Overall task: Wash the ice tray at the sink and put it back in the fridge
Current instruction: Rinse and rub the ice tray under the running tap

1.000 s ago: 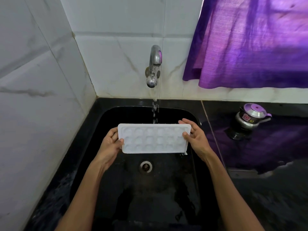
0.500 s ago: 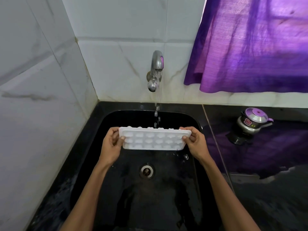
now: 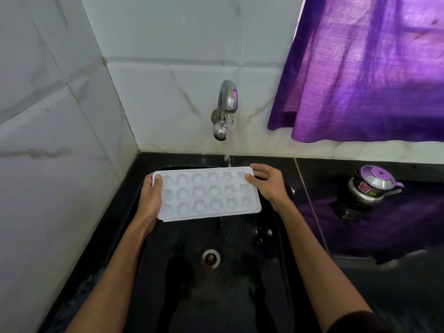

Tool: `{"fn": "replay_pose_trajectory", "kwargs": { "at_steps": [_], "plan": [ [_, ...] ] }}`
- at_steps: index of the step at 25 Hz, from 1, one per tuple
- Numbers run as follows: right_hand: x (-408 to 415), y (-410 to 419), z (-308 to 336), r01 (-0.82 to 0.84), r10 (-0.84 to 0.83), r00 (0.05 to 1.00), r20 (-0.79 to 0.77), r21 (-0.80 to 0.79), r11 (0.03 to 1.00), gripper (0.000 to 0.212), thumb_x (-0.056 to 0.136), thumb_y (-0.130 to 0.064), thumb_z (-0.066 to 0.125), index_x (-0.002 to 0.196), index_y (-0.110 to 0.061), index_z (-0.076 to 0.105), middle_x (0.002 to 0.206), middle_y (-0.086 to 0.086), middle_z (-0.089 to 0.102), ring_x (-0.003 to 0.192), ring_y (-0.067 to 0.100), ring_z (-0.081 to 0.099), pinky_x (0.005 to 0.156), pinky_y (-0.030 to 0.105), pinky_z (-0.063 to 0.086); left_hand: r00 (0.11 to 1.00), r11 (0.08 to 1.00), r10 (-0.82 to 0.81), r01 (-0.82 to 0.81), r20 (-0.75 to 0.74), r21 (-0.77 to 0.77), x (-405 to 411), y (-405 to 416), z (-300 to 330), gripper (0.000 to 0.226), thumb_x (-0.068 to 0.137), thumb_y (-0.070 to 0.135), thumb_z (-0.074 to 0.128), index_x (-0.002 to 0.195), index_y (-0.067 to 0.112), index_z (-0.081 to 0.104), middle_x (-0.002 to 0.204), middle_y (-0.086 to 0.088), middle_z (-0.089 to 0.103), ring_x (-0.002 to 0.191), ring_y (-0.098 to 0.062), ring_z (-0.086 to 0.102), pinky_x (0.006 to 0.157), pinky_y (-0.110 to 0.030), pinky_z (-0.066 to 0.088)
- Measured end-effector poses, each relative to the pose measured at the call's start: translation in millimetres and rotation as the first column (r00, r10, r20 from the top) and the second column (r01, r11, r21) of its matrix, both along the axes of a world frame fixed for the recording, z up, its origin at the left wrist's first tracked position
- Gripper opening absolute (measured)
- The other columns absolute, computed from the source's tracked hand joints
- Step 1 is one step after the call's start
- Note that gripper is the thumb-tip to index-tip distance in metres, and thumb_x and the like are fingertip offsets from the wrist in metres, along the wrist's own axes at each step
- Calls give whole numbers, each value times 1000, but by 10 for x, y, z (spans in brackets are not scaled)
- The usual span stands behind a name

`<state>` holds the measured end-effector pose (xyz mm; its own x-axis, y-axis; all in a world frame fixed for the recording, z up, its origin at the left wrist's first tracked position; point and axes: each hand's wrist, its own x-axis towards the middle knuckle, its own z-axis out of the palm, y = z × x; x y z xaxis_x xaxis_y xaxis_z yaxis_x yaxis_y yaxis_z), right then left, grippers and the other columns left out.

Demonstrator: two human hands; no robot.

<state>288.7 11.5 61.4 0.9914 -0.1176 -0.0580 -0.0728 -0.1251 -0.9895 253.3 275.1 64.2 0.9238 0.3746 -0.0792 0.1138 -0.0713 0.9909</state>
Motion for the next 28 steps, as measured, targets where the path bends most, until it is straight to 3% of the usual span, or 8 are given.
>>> {"fn": "replay_pose_trajectory", "kwargs": {
  "at_steps": [5, 9, 12, 14, 17, 21, 28],
  "plan": [
    [124, 73, -14, -120, 160, 985, 69, -394, 911, 29, 93, -19, 57, 122, -14, 59, 128, 6, 54, 117, 18, 53, 98, 29, 43, 996, 998, 66, -66, -56, 9, 138, 53, 21, 31, 101, 26, 35, 124, 10, 48, 107, -6, 55, 82, -17, 55, 59, -24, 44],
    [149, 120, 135, -392, 411, 901, -140, -671, 630, 36, 88, -35, 63, 120, -19, 59, 124, 3, 42, 112, 16, 48, 95, 26, 37, 993, 997, 74, -76, -89, -13, 117, 127, 4, 31, 101, 25, 35, 124, 10, 48, 105, -6, 55, 75, -11, 55, 57, -26, 43],
    [182, 216, 301, -486, 424, 858, -291, -729, 482, 42, 90, -36, 60, 128, -21, 55, 119, 7, 37, 100, 21, 50, 89, 29, 41, 994, 997, 68, -72, -90, -34, 70, 145, -5, 28, 101, 25, 34, 122, 13, 48, 98, -4, 56, 74, -11, 55, 57, -27, 43],
    [181, 287, 382, -473, 414, 860, -299, -774, 422, 37, 91, -34, 59, 126, -22, 55, 116, 7, 36, 95, 25, 52, 84, 32, 45, 992, 996, 75, -80, -99, -51, 42, 177, -15, 28, 101, 26, 34, 123, 14, 47, 97, -3, 56, 76, -12, 56, 58, -28, 44],
    [164, 349, 414, -414, 397, 881, -258, -826, 382, 31, 90, -29, 60, 120, -21, 57, 113, 6, 38, 90, 26, 56, 79, 34, 49, 989, 994, 81, -90, -127, -63, 2, 226, -40, 31, 101, 28, 34, 124, 13, 47, 102, -4, 57, 81, -16, 58, 61, -30, 46],
    [157, 405, 382, -348, 384, 898, -214, -880, 324, 36, 94, -23, 56, 130, -26, 53, 111, 5, 37, 90, 22, 52, 81, 33, 49, 987, 994, 86, -95, -135, -61, -17, 262, -53, 34, 100, 29, 34, 127, 11, 46, 113, -9, 56, 93, -24, 57, 63, -31, 47],
    [111, 401, 341, -270, 356, 917, -180, -937, 223, 40, 92, -24, 59, 131, -31, 49, 114, 5, 41, 94, 19, 49, 70, 28, 43, 990, 993, 77, -87, -121, -80, -43, 272, 5, 31, 101, 29, 35, 124, 13, 48, 111, -8, 57, 83, -17, 58, 60, -30, 47]
  ]
}}
